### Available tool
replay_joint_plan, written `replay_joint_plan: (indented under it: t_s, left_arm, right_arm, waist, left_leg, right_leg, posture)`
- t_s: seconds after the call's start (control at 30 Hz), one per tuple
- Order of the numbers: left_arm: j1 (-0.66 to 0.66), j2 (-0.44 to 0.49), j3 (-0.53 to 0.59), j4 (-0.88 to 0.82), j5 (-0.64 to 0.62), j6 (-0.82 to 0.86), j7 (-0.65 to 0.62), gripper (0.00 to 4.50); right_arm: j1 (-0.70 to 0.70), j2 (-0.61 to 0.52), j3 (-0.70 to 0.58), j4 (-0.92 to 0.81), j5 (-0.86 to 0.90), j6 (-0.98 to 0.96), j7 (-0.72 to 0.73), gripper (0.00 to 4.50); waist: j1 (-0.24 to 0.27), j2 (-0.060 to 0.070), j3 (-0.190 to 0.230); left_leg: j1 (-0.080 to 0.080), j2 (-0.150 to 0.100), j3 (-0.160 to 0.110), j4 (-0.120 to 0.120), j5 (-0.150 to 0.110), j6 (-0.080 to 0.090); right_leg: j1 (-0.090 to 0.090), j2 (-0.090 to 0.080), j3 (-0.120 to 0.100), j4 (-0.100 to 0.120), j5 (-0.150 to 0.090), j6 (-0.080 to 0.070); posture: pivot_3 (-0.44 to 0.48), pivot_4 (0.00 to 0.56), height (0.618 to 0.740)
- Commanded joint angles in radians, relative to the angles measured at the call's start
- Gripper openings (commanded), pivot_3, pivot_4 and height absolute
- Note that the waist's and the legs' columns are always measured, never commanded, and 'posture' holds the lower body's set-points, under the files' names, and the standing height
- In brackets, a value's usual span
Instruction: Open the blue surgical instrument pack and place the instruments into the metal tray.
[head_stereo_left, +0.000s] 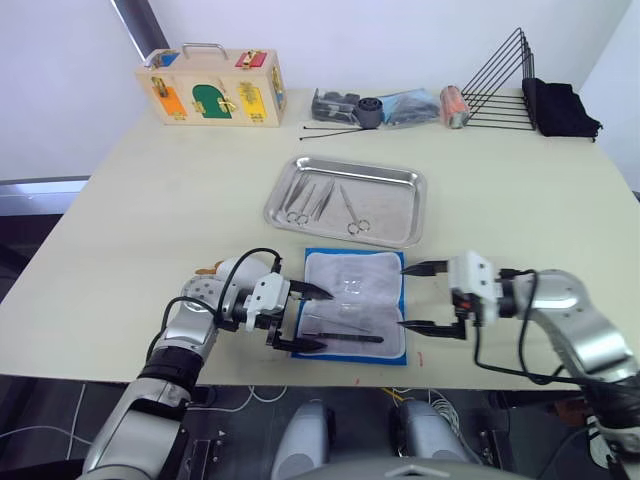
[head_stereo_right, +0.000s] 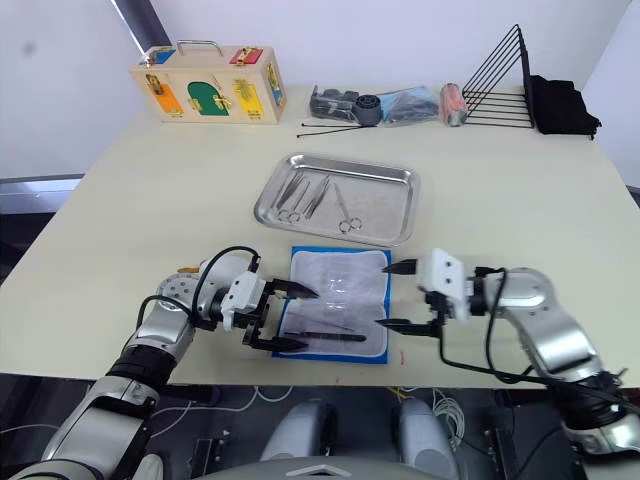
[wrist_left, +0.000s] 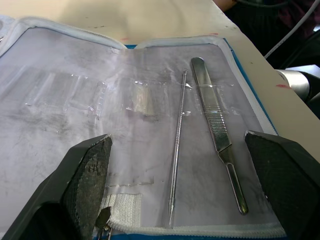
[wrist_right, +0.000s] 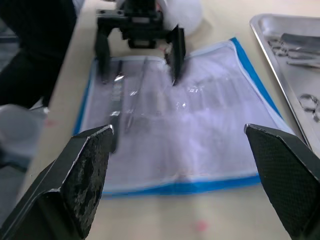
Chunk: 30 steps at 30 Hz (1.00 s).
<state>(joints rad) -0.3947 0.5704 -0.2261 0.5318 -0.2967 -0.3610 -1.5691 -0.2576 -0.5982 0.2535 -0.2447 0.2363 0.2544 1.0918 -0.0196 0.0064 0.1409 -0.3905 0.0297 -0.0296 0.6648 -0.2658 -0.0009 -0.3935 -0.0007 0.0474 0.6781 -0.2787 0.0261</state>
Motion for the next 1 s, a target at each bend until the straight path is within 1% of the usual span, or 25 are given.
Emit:
replay_joint_plan:
  t_s: [0.03, 0.13, 0.47, 0.63, 0.9, 0.97, 1.0]
  left_arm:
    - [0.042, 0.012, -0.038, 0.049, 0.065, 0.02, -0.023, 4.5]
    - [0.043, 0.012, -0.039, 0.041, 0.064, 0.024, -0.02, 4.5]
    - [0.055, 0.026, -0.035, 0.025, 0.06, 0.032, -0.025, 4.5]
    - [0.063, 0.033, -0.034, 0.013, 0.059, 0.038, -0.023, 4.5]
    - [0.071, 0.041, -0.032, -0.006, 0.057, 0.052, -0.021, 4.5]
    - [0.072, 0.042, -0.032, -0.008, 0.057, 0.052, -0.021, 4.5]
    - [0.072, 0.043, -0.032, -0.009, 0.057, 0.053, -0.021, 4.5]
  right_arm:
    - [-0.033, 0.03, 0.049, 0.048, -0.078, -0.039, -0.05, 4.39]
    - [-0.039, 0.052, 0.079, 0.087, -0.107, -0.057, -0.059, 4.39]
    - [-0.051, 0.109, 0.138, 0.108, -0.126, -0.034, -0.065, 4.39]
    - [-0.053, 0.147, 0.146, 0.162, -0.158, -0.016, -0.113, 4.39]
    - [-0.046, 0.122, 0.156, 0.198, -0.179, -0.029, -0.104, 4.39]
    - [-0.044, 0.12, 0.161, 0.199, -0.182, -0.032, -0.103, 3.9]
    - [-0.045, 0.12, 0.163, 0.2, -0.185, -0.035, -0.103, 3.9]
  waist:
    - [0.001, 0.0, 0.0]
    - [0.002, 0.0, 0.0]
    - [0.001, -0.001, 0.0]
    - [-0.005, -0.001, 0.0]
    - [-0.015, -0.002, 0.0]
    - [-0.016, -0.002, 0.0]
    - [-0.016, -0.002, 0.0]
  left_leg:
    - [0.0, 0.0, 0.0, 0.0, 0.0, 0.0]
    - [-0.001, 0.0, 0.0, 0.0, 0.0, 0.0]
    - [-0.001, 0.0, 0.0, 0.0, 0.0, 0.0]
    - [0.0, 0.001, 0.0, 0.0, 0.0, 0.0]
    - [0.0, 0.001, 0.0, 0.0, 0.0, 0.0]
    - [0.0, 0.001, 0.0, 0.0, 0.0, 0.0]
    - [0.0, 0.001, 0.0, 0.0, 0.0, 0.0]
  right_leg:
    - [0.0, 0.0, 0.0, 0.0, 0.0, 0.0]
    - [0.0, 0.0, 0.0, 0.0, 0.0, 0.0]
    - [0.0, 0.0, 0.0, 0.0, 0.0, -0.001]
    - [0.0, 0.001, 0.0, 0.0, 0.0, -0.001]
    - [0.0, 0.0, 0.0, 0.0, 0.0, -0.001]
    - [0.0, 0.0, 0.0, 0.0, 0.0, -0.001]
    - [0.0, 0.0, 0.0, 0.0, 0.0, -0.001]
  posture:
    - [0.0, 0.15, 0.74]
    - [0.0, 0.15, 0.74]
    - [0.0, 0.15, 0.74]
    - [0.0, 0.15, 0.74]
    - [0.0, 0.15, 0.74]
    - [0.0, 0.15, 0.74]
    - [0.0, 0.15, 0.74]
